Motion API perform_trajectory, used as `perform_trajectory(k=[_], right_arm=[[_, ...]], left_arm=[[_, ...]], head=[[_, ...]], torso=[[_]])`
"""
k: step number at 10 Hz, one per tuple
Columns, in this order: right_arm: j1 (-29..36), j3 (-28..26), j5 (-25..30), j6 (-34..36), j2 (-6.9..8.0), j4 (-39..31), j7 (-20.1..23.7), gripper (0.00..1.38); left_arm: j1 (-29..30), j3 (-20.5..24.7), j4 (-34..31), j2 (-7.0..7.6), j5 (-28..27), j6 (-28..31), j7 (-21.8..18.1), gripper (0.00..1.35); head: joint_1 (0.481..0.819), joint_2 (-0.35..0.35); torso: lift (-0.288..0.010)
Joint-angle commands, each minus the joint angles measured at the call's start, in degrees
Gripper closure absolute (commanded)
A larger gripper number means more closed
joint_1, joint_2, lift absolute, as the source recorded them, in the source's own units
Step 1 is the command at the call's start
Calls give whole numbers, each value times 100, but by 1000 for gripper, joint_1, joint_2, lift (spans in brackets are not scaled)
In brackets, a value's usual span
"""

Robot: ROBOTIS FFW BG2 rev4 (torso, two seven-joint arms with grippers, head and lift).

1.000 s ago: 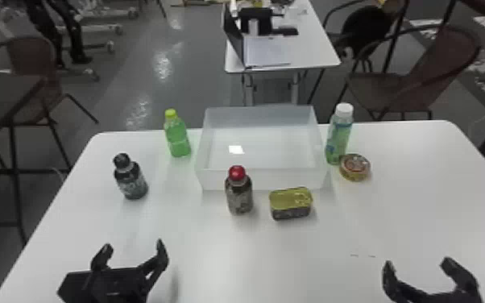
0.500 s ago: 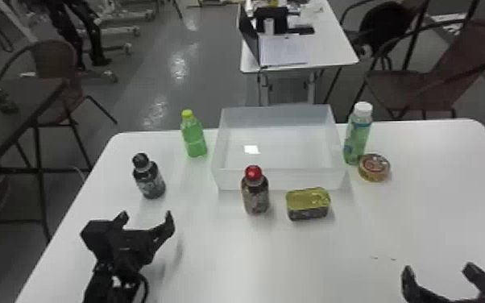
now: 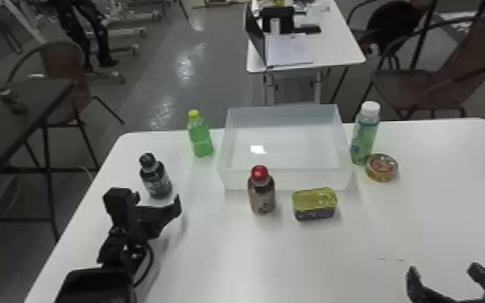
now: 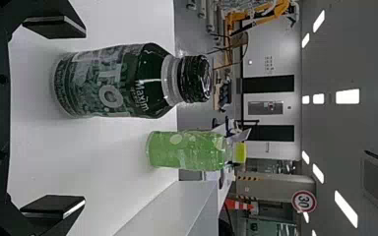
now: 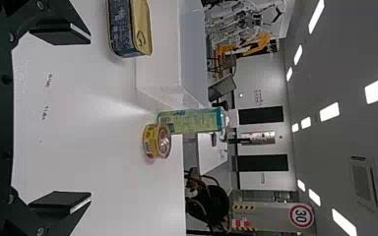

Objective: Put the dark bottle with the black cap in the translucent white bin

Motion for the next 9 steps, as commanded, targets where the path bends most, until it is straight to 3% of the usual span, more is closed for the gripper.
perform_trajectory(k=[1, 4, 6, 9], right_arm=[[-31, -1, 1, 0, 5, 23, 5, 165], [-58, -1, -26, 0, 5, 67, 32, 165], [-58, -27, 18, 0, 5, 111, 93, 165], [-137, -414, 308, 0, 5, 128, 524, 165]], left_arm=[[-330, 3, 295, 121, -278, 210, -19, 105], [-752, 47, 761, 341, -365, 438, -80, 111], [-840, 47, 866, 508, -119, 403, -80, 114], [-1042, -129, 1130, 516, 153, 324, -80, 117]], head=[[695, 182], [695, 198], [695, 220], [695, 226]], torso=[[-90], [-90], [-90], [-90]])
